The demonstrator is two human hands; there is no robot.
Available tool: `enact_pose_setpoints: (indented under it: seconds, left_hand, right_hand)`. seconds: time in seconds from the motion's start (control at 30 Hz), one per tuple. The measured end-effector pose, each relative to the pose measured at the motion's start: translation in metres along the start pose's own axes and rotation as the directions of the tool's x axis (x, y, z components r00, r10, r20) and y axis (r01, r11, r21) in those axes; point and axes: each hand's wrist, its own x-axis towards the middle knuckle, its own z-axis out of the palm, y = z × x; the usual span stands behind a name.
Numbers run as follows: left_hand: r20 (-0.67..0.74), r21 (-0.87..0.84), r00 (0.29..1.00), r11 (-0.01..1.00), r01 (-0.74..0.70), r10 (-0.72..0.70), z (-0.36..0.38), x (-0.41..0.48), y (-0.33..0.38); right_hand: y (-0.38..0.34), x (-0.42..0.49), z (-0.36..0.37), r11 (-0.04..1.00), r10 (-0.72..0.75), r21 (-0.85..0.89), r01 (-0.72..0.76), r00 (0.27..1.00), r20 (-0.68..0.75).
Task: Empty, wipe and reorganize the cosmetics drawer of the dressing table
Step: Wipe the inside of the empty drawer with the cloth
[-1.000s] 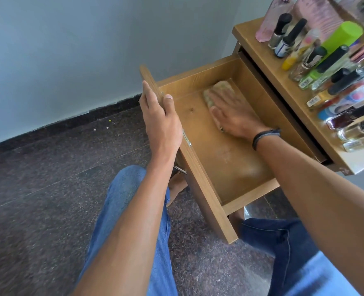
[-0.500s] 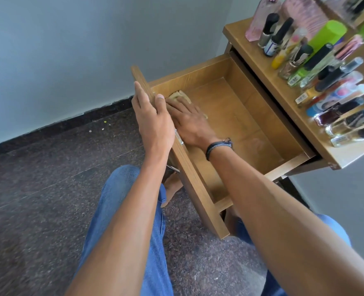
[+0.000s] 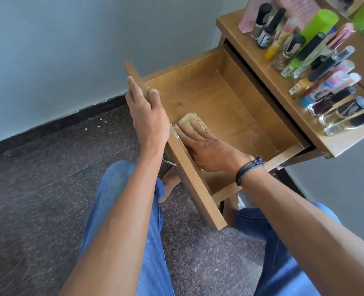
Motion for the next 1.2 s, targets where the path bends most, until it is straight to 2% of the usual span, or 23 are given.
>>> enact_pose_setpoints:
  seconds: [0.13,0.2,0.27,0.37,0.47,0.63,0.73,0.83,0.9,1.07,1.2]
  left_hand:
    - [0.009,-0.004,1.0,1.0,-0.003,0.003,0.0,0.004,-0.001]
    - [0.011,-0.002,1.0,1.0,-0.006,0.007,0.0,0.006,-0.003]
    - [0.011,-0.002,1.0,1.0,-0.01,0.01,0.0,0.007,-0.004]
    - [0.009,-0.006,1.0,1.0,-0.015,0.015,0.001,0.007,-0.005]
    - [-0.001,-0.014,1.0,1.0,-0.021,0.021,0.002,0.007,-0.006]
    - [-0.003,-0.018,0.999,0.999,-0.036,0.036,0.003,0.008,-0.008]
    - [0.003,-0.02,0.999,0.999,-0.042,0.042,0.003,0.008,-0.01]
    - [0.004,-0.033,0.999,0.999,-0.036,0.036,0.003,0.009,-0.011]
    - [0.004,-0.04,0.999,0.999,-0.033,0.033,0.003,0.01,-0.01]
    - [0.005,-0.037,1.0,0.999,-0.03,0.031,0.003,0.009,-0.01]
    - [-0.004,-0.025,1.0,0.999,-0.03,0.03,0.003,0.01,-0.01]
  right_hand:
    - [0.011,0.003,-0.007,0.999,-0.046,-0.009,0.046,0.998,0.032]
    - [0.025,0.005,-0.015,0.996,-0.065,-0.061,0.065,0.998,0.0]
    - [0.045,0.006,-0.026,0.997,0.007,-0.071,-0.009,0.999,-0.034]
    - [0.067,0.005,-0.038,0.981,0.19,0.039,-0.189,0.982,-0.012]
    - [0.059,0.006,-0.035,0.969,0.24,0.059,-0.238,0.97,-0.029]
    - [0.003,-0.006,-0.011,0.998,0.057,-0.025,-0.06,0.994,-0.096]
    - [-0.005,-0.008,-0.002,0.999,0.05,-0.018,-0.051,0.998,-0.04]
    - [0.003,-0.007,-0.009,0.994,0.03,-0.103,-0.035,0.998,-0.051]
    - [0.018,-0.004,-0.018,0.989,0.065,-0.126,-0.073,0.996,-0.063]
    - [0.06,-0.001,-0.046,0.946,0.313,-0.054,-0.319,0.945,-0.091]
    - [0.04,-0.016,-0.032,0.901,0.435,0.067,-0.43,0.893,-0.119]
